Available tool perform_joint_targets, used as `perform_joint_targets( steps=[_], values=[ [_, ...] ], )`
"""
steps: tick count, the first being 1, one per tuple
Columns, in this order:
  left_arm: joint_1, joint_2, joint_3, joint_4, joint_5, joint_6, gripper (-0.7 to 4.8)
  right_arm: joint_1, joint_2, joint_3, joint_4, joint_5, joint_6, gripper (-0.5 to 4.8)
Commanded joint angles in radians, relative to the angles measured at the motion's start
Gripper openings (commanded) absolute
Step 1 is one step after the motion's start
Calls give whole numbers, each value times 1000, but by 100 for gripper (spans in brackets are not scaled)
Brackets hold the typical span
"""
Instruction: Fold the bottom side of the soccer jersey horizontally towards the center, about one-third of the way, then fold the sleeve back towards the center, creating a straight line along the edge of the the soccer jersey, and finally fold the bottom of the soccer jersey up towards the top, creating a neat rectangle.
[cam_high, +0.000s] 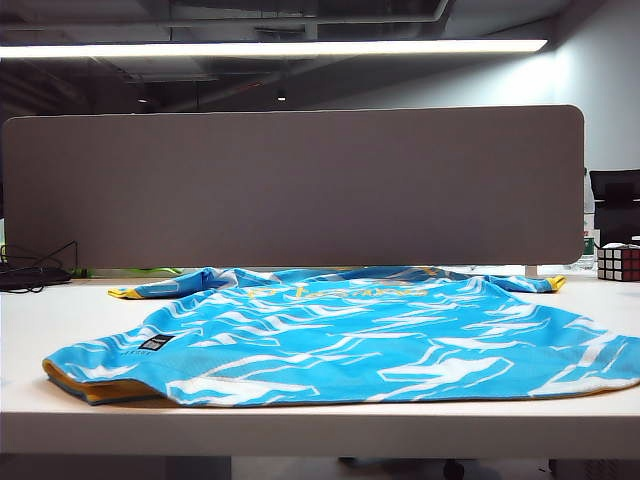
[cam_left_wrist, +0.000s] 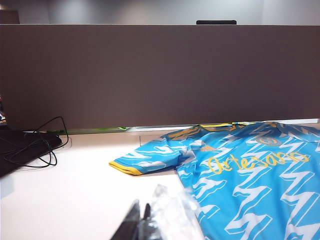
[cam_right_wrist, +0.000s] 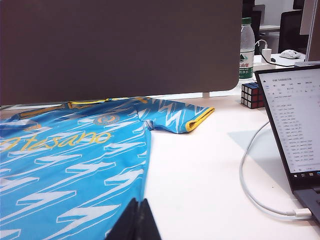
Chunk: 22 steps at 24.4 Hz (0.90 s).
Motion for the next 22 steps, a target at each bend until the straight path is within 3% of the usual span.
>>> perform_joint_targets(
  steps=[1,11,12,13,14,16,17,19,22],
  values=[
    [0,1,2,13,3,0,-6,0,-2,-6,11,-1,0,-1],
    [0,1,2,6,-4,-2,-6,0,-2,-6,12,-2,0,-1],
    [0,1,2,12,-4,-61,-6,0,-2,-6,31,-26,25,-1],
    [0,1,4,23,-14,-204,-6,1,-2,-6,92,-77,142,-2],
    [0,2,8,34,-47,-325,-6,1,-2,-3,115,-91,173,-2],
    [0,9,31,19,-76,-440,-5,2,6,32,85,-95,205,-5],
    [0,39,83,-73,-74,-478,-5,2,29,87,-3,-89,207,-5],
    [0,107,142,-171,-62,-461,-5,2,83,153,-88,-50,206,-5],
    [2,258,199,-201,-23,-459,-5,-3,209,246,-174,6,205,-5]
  ],
)
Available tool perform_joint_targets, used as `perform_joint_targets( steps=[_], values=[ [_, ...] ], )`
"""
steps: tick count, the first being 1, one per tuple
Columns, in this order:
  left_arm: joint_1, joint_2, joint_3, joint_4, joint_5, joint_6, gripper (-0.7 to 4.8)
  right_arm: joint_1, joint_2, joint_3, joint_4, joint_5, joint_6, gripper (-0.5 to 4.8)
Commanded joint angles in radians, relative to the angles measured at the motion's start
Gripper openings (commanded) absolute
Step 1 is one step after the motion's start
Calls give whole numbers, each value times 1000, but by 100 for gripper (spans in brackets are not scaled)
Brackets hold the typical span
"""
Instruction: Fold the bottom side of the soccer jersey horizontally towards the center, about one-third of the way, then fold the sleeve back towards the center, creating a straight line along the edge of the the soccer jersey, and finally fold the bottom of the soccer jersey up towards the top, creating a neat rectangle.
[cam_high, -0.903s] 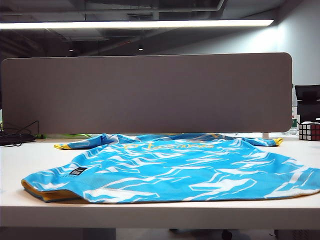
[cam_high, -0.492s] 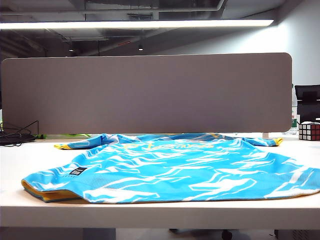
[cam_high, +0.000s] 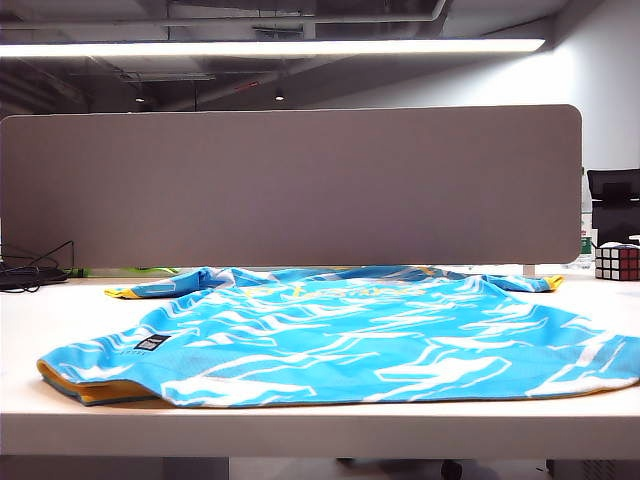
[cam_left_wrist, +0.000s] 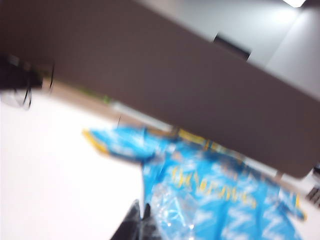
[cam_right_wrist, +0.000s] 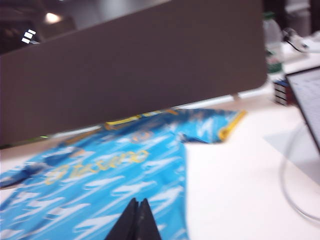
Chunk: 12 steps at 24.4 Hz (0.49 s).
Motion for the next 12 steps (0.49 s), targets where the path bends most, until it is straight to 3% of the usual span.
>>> perform_joint_targets(
  steps=[1,4,9,12],
  values=[
    [3,170,47,-60,45,-3,-5,-9,150,96,-127,53,3,-5],
    [5,359,101,-60,93,-3,-5,-21,320,200,-248,20,-29,-5],
    [5,666,197,-60,272,14,-5,-48,604,358,-436,-100,-130,0],
    [4,826,251,-60,372,16,-5,-78,751,428,-490,-175,-171,40]
  ],
)
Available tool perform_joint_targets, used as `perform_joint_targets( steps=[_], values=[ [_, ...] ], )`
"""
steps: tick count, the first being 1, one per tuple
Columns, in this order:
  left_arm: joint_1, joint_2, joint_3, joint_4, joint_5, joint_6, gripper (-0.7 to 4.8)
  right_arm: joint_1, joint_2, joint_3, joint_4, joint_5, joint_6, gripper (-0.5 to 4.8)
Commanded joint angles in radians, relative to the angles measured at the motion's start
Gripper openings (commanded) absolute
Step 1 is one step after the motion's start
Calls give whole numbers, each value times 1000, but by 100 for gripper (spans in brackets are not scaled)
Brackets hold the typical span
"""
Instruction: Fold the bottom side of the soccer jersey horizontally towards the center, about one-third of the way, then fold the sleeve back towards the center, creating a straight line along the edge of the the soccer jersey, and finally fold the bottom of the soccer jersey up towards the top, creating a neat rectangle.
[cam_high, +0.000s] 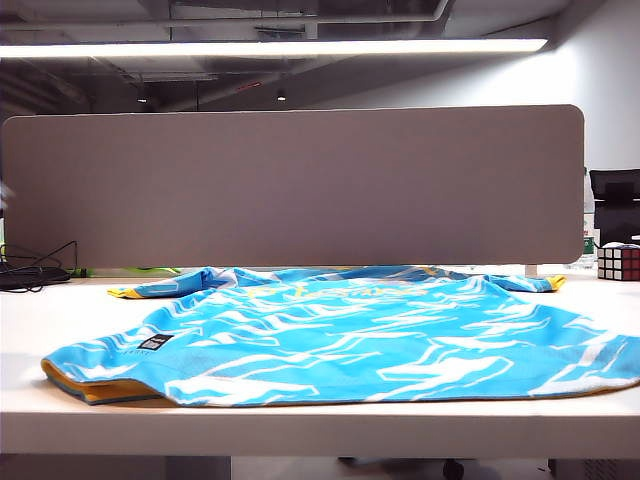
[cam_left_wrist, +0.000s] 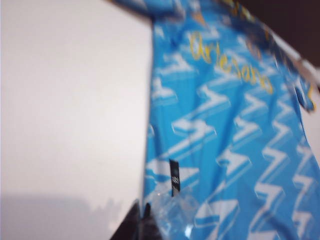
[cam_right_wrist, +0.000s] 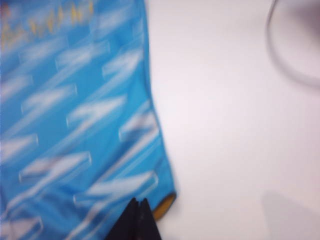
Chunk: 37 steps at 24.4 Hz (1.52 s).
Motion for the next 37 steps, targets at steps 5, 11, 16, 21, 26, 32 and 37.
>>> perform_joint_targets(
  steps=[5,11,16,21,26,32,37],
  values=[
    [2,346,106,11,277,120,159,-91,304,101,-37,-245,-63,222],
    [-1,501,118,13,310,117,247,-119,469,103,0,-259,-63,296],
    [-31,542,118,35,307,119,311,-121,549,103,33,-289,-60,347],
    [-99,572,118,49,245,115,333,-120,620,103,51,-305,-55,347],
    [-187,633,118,54,213,112,333,-120,686,102,53,-341,-55,347],
    [-229,716,118,39,214,93,333,-105,734,101,49,-390,-55,347],
    [-229,726,117,-17,212,119,332,-32,747,98,50,-389,-55,346]
  ],
)
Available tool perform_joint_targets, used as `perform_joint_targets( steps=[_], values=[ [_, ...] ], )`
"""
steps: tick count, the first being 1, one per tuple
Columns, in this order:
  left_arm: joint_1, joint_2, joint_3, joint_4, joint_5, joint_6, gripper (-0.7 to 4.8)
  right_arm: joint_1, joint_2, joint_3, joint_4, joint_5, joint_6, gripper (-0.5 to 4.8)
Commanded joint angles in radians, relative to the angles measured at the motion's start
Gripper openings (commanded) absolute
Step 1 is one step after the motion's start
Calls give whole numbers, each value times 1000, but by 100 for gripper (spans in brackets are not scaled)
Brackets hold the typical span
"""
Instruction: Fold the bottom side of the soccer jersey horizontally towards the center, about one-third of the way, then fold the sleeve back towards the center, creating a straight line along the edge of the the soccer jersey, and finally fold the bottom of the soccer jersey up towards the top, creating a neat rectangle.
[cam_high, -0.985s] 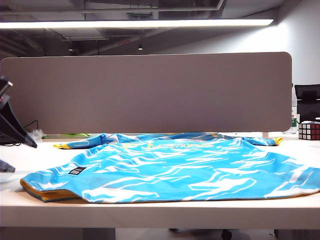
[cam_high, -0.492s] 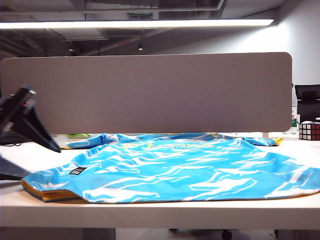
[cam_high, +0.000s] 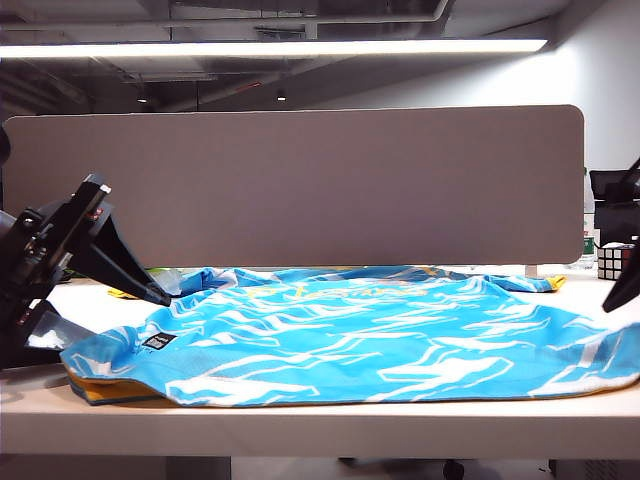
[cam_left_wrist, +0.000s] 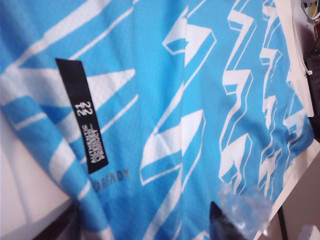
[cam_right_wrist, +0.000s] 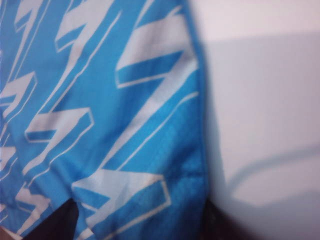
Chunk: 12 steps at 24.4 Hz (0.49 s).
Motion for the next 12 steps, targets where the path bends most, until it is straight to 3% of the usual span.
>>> perform_joint_targets(
  steps=[1,4,8,12],
  values=[
    [-3,27,-27,-201,-83,4,332,46,20,-14,-53,46,2,346],
    [-3,27,-27,-240,-83,11,332,72,26,-14,-53,51,2,346],
    [-3,27,-27,-345,-113,80,331,80,27,-14,-56,98,2,331],
    [-3,27,-27,-393,-113,94,276,81,27,-14,-54,98,2,323]
  ],
)
